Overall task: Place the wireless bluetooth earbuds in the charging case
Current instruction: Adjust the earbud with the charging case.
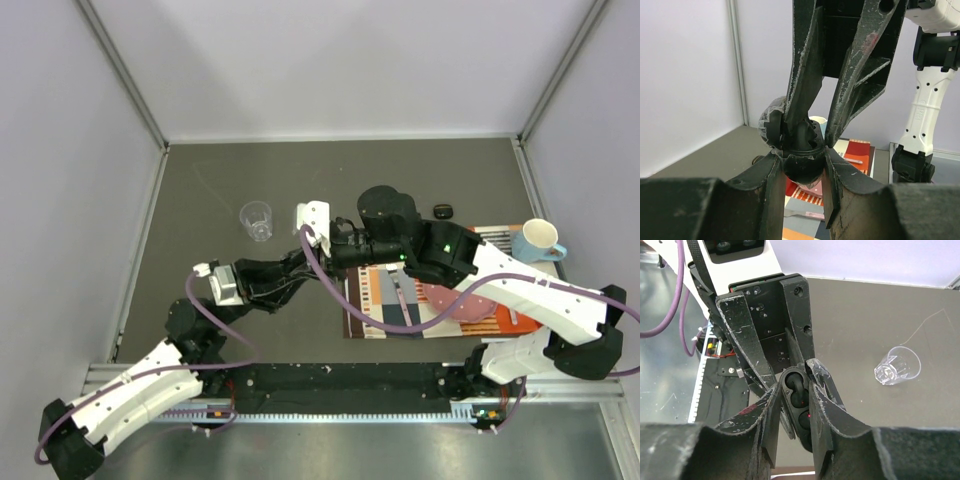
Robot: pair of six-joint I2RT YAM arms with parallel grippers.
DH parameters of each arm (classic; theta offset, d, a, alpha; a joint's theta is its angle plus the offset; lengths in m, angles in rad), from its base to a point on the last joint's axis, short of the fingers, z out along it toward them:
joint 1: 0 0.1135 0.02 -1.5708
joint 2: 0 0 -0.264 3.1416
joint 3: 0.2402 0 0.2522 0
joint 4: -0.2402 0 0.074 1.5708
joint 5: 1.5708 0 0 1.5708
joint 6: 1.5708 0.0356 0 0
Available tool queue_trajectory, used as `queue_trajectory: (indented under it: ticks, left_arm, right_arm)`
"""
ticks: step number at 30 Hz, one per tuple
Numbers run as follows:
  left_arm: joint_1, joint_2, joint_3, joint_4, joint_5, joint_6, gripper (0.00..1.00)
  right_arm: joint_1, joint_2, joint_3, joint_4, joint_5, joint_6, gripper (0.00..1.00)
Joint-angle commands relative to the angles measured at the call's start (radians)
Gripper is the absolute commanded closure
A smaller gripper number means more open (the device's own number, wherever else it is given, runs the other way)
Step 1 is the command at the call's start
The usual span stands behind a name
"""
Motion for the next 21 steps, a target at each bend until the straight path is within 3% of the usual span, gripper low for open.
queue_trajectory:
  ticks: [1, 9, 10, 11, 14, 21]
  left_arm:
    - [0.001, -0.032, 0.040, 0.078, -0.033, 0.027, 1.00]
    - [0.001, -0.041, 0.037, 0.029, -0.028, 0.035, 1.00]
    - [0.001, -0.041, 0.032, 0.026, -0.028, 0.038, 1.00]
    - [0.001, -0.044, 0.032, 0.016, -0.028, 0.040, 1.00]
    - [0.001, -0.049, 0.025, 0.010, -0.030, 0.044, 1.00]
    - [0.001, -0.075, 0.003, 0.003, -0.053, 0.049, 1.00]
  right_arm:
    - [0.022, -0.004, 0.006, -0.075, -0.006, 0.001, 0.70]
    - [0.022, -0.030, 0.018, -0.032, -0.034, 0.012, 0.64]
    - [0.022, -0.044, 0.015, -0.027, -0.040, 0.019, 0.63]
    - [0.022, -0.048, 0.017, -0.026, -0.045, 0.026, 0.55]
    - [0.022, -0.071, 0.023, -0.012, -0.072, 0.036, 0.50]
    - [0.022, -0.122, 0.014, 0.017, -0.080, 0.056, 0.44]
